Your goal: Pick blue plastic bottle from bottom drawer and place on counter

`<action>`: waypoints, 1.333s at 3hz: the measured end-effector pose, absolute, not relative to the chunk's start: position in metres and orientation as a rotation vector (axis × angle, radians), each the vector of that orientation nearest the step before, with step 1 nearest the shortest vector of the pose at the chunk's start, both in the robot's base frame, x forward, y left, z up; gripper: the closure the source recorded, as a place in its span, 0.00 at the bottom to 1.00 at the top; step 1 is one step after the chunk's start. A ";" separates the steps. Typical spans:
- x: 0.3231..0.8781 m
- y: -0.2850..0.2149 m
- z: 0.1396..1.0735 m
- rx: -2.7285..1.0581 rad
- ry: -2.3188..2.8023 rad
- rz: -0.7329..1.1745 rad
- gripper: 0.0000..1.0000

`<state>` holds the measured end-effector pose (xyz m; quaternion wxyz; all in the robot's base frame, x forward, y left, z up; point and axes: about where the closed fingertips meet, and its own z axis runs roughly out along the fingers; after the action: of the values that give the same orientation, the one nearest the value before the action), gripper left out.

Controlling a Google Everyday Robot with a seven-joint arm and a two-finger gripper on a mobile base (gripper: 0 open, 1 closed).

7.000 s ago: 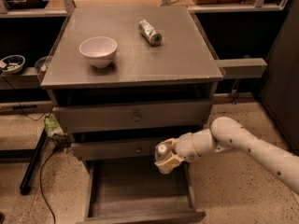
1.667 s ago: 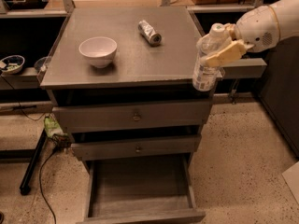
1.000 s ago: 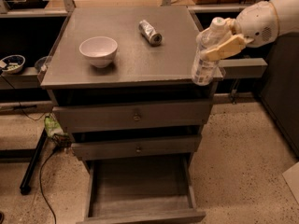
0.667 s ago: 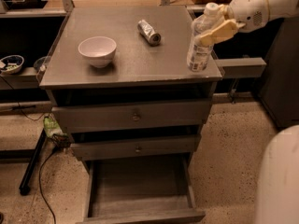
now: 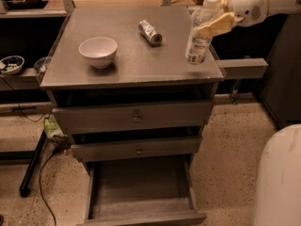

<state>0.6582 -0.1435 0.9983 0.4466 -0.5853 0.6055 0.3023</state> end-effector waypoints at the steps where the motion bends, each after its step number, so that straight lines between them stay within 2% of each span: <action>1: 0.659 -0.143 0.998 -1.447 1.498 0.749 1.00; 2: 0.672 -0.138 0.987 -1.432 1.503 0.796 1.00; 3: 0.704 -0.102 0.968 -1.407 1.466 0.877 1.00; 4: 0.711 -0.093 0.965 -1.384 1.470 0.903 1.00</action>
Offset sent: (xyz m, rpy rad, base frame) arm 0.0595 -0.0212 -0.0148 0.0339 0.1215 0.0724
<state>0.7107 -0.0931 0.9648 0.4484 -0.5594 0.5940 0.3650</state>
